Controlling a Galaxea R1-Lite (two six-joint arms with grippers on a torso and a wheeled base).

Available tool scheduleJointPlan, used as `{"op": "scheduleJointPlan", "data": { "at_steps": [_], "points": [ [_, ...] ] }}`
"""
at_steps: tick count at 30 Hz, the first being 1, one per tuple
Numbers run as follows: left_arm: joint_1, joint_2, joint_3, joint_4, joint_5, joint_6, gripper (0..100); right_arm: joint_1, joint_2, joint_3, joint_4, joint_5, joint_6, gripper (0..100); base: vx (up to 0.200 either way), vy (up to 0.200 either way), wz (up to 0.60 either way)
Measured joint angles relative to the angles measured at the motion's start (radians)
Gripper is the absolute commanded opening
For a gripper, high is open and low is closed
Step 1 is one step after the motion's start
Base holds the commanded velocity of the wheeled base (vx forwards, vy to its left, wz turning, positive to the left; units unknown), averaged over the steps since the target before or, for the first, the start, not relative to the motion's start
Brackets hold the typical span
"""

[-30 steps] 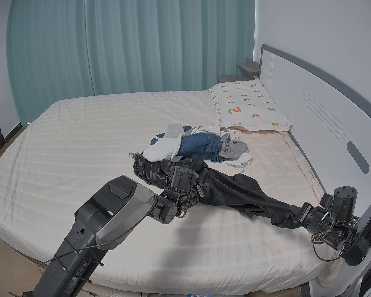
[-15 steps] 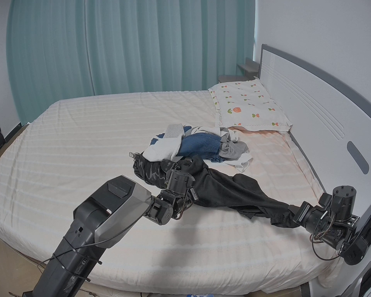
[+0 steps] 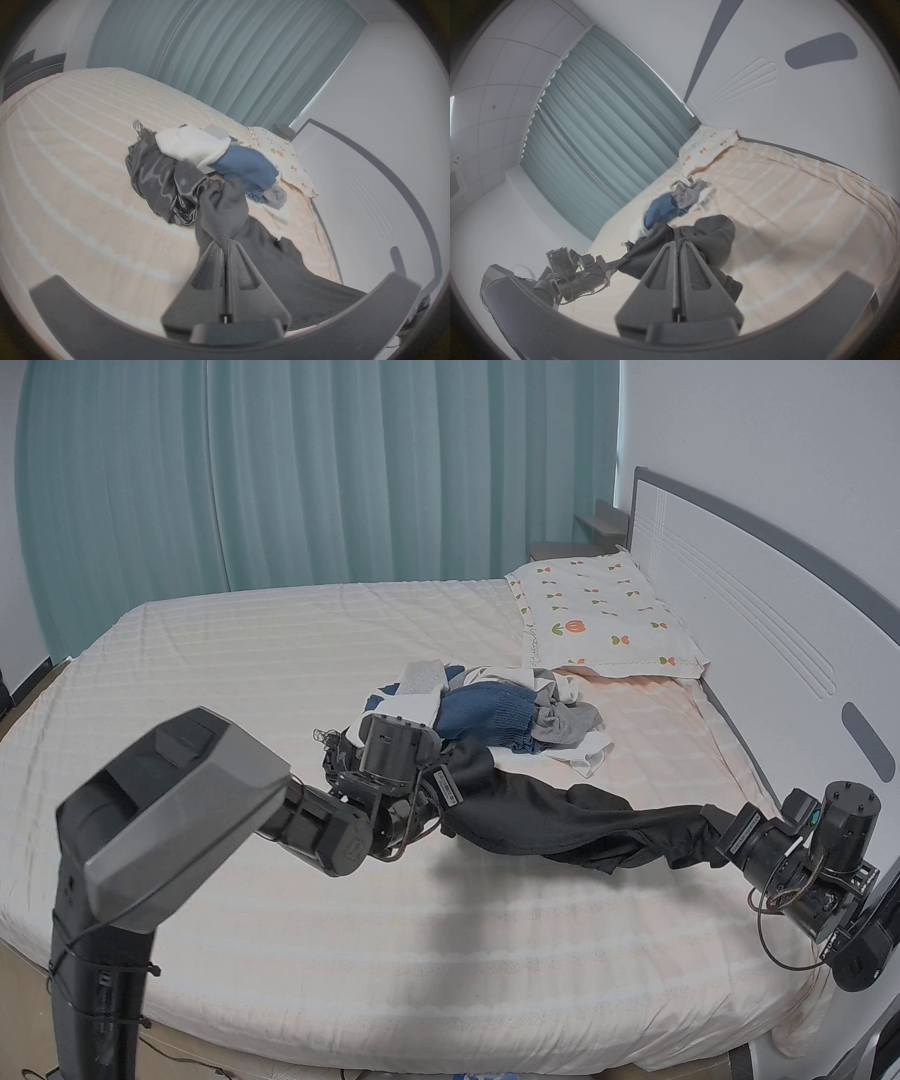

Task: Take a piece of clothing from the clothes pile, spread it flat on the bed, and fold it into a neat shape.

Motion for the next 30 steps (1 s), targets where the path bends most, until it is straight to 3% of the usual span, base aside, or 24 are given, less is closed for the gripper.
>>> {"op": "scheduleJointPlan", "data": {
  "at_steps": [5,9,14,22,30],
  "points": [
    [-0.006,-0.154,0.157,-0.035,-0.003,-0.007,0,0.0,-0.008,-0.073,-0.024,0.004,-0.011,0,0.0,0.0,0.0],
    [-0.008,-0.273,0.299,-0.152,-0.01,-0.009,0,0.012,-0.023,-0.153,-0.025,0.006,-0.031,0,0.0,0.0,0.0],
    [-0.019,-0.407,0.47,-0.277,-0.04,-0.011,0,0.087,-0.04,-0.198,-0.026,0.019,-0.071,0,0.0,0.0,0.0],
    [-0.08,-0.534,0.623,-0.325,-0.076,-0.064,0,0.222,0.027,-0.156,-0.089,0.063,-0.086,0,0.0,0.0,0.0],
    [-0.105,-0.58,0.684,-0.335,-0.087,-0.094,0,0.248,0.187,-0.119,-0.179,-0.05,-0.085,0,0.0,0.0,0.0]
  ]
}}
